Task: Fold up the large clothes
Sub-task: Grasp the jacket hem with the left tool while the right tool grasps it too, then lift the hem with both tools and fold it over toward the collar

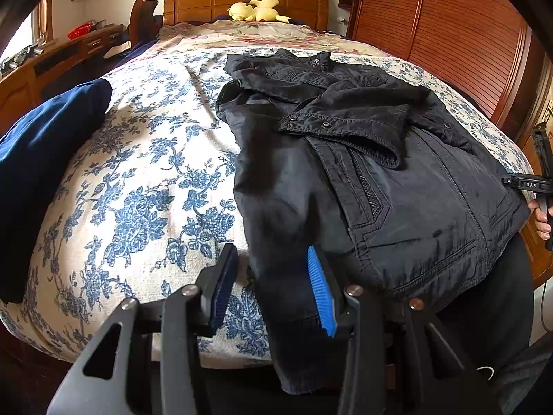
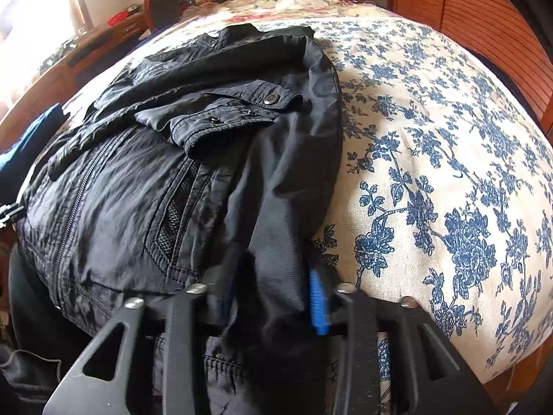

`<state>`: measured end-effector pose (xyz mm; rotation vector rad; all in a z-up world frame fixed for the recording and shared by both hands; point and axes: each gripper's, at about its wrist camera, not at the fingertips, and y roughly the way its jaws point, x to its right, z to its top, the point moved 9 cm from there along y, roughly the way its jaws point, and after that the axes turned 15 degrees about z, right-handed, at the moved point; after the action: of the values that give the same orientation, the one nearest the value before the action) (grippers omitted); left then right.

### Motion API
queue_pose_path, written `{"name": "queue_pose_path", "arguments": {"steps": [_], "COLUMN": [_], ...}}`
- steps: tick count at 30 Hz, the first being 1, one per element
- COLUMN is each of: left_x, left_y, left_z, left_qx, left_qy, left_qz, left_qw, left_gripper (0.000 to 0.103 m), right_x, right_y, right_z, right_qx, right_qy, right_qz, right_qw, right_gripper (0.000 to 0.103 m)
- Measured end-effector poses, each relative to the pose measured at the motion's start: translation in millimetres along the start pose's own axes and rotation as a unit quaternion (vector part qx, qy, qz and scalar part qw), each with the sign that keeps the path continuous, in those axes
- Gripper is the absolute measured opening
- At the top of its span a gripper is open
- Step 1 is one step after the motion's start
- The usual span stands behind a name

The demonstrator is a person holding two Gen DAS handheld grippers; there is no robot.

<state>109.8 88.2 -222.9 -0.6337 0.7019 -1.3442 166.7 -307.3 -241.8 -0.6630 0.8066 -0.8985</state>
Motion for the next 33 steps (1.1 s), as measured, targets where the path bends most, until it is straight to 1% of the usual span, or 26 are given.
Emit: {"name": "queue_pose_path", "arguments": {"steps": [1,3,5,10,11,12,13,14,15,16,18,19,20,22,24,26,30,33], "left_x": [0,0,0,1,1,2,3,4,5,5,6,6,8,8,8,8,7,2], "left_y": [0,0,0,0,-1,-2,-2,-2,-3,-3,-6,-9,-14,-29,-48,-69,-109,-142], "left_z": [0,0,0,-2,-2,-4,-5,-6,-7,-7,-5,-3,1,14,32,51,85,105], "left_qx": [0.0,0.0,0.0,-0.002,-0.002,-0.003,-0.003,-0.006,-0.007,-0.007,-0.007,-0.004,0.001,0.024,0.051,0.075,0.115,0.146], "left_qy": [0.0,0.0,0.0,0.001,0.002,0.001,-0.001,-0.005,-0.007,-0.008,-0.012,-0.015,-0.014,-0.01,-0.013,-0.014,-0.013,-0.013], "left_qz": [0.0,0.0,0.0,0.003,0.002,-0.001,-0.003,-0.01,-0.012,-0.011,-0.015,-0.019,-0.022,-0.017,-0.018,-0.017,-0.013,-0.014], "left_qw": [1.0,1.0,1.0,1.0,1.0,1.0,1.0,0.9999,0.9999,0.9999,0.9998,0.9997,0.9997,0.9995,0.9985,0.9969,0.9932,0.9891], "left_gripper": [0.04,0.04,0.04,0.04,0.04,0.038,0.035,0.028,0.025,0.022,0.008,0.005,0.002,0.002,0.001,0.001,0.001,0.001], "right_x": [-2,-4,-6,-9,-10,-11,-13,-14,-14,-15,-18,-19,-21,-26,-34,-44,-68,-91], "right_y": [0,-2,-3,-4,-4,-3,-3,-2,-3,-4,-5,-7,-10,-20,-34,-45,-75,-108], "right_z": [0,-1,-4,-7,-7,-7,-7,-7,-7,-6,-3,-1,2,11,23,35,61,77], "right_qx": [-0.001,0.0,-0.001,-0.007,-0.009,-0.01,-0.011,-0.01,-0.008,-0.003,0.008,0.014,0.024,0.049,0.077,0.096,0.135,0.168], "right_qy": [0.008,0.007,-0.009,-0.019,-0.024,-0.027,-0.03,-0.031,-0.032,-0.033,-0.032,-0.03,-0.029,-0.024,-0.023,-0.023,-0.033,-0.052], "right_qz": [0.009,0.002,-0.007,-0.021,-0.02,-0.016,-0.013,-0.009,-0.007,-0.006,0.0,0.004,0.008,0.022,0.037,0.051,0.077,0.096], "right_qw": [1.0,1.0,1.0,1.0,0.999,0.999,0.999,0.999,0.999,0.999,0.999,0.999,0.999,0.998,0.996,0.994,0.987,0.98], "right_gripper": [0.053,0.056,0.056,0.057,0.052,0.046,0.042,0.033,0.023,0.018,0.011,0.01,0.008,0.007,0.006,0.006,0.005,0.005]}}
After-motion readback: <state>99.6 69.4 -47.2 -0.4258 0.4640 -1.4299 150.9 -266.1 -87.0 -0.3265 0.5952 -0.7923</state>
